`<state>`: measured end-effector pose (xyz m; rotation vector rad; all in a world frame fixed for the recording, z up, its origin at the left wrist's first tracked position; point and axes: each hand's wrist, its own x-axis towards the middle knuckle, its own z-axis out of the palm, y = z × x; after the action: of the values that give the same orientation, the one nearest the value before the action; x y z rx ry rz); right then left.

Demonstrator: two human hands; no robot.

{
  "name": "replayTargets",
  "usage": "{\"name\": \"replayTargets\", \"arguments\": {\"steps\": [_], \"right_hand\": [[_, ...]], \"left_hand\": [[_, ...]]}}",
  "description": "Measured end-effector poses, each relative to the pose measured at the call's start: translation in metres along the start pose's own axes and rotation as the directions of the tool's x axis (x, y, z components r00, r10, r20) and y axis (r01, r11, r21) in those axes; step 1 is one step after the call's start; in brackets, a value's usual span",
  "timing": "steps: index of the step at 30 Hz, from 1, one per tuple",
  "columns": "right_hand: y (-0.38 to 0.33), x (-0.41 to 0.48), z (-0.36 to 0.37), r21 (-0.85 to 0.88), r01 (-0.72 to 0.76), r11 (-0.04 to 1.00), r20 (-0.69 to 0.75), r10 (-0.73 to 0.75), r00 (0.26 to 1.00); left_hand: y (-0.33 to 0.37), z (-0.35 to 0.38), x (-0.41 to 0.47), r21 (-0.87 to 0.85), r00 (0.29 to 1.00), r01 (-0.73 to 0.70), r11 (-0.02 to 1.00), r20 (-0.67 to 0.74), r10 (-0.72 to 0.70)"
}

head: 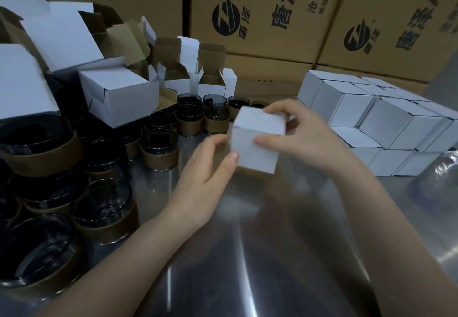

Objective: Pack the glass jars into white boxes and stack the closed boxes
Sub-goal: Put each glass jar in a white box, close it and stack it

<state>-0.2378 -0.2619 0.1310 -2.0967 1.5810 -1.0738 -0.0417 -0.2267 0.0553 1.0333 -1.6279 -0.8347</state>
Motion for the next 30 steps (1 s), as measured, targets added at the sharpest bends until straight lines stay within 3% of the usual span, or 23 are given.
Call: {"name": "replayTargets", "arguments": {"steps": [3,6,9,13,30], "right_hand": [[0.006,-0.01,-0.025,0.048,-0.081,0.996,-0.291,0.091,0.952],[0.015,-0.018,-0.048,0.065,-0.17,0.983,-0.556,0.177,0.812],[0.025,-0.019,-0.068,-0.007,-0.266,0.964,-0.708,0.183,0.682],[0.044,-0.014,-0.08,-0.064,-0.374,0.925,-0.765,0.195,0.614],[0.089,0.002,-0.062,-0.177,-0.412,0.894,-0.789,0.121,0.602]], "left_hand": [[-0.002,0.004,-0.003,0.088,0.999,-0.019,0.996,0.032,0.016],[-0.003,0.006,-0.007,0.212,0.99,-0.077,0.974,0.129,0.05],[-0.001,0.007,-0.009,0.246,0.976,-0.121,0.962,0.203,0.071],[0.002,0.005,-0.008,0.291,0.969,-0.139,0.947,0.238,0.068],[0.002,0.004,-0.01,0.306,0.96,-0.164,0.938,0.266,0.081]]}}
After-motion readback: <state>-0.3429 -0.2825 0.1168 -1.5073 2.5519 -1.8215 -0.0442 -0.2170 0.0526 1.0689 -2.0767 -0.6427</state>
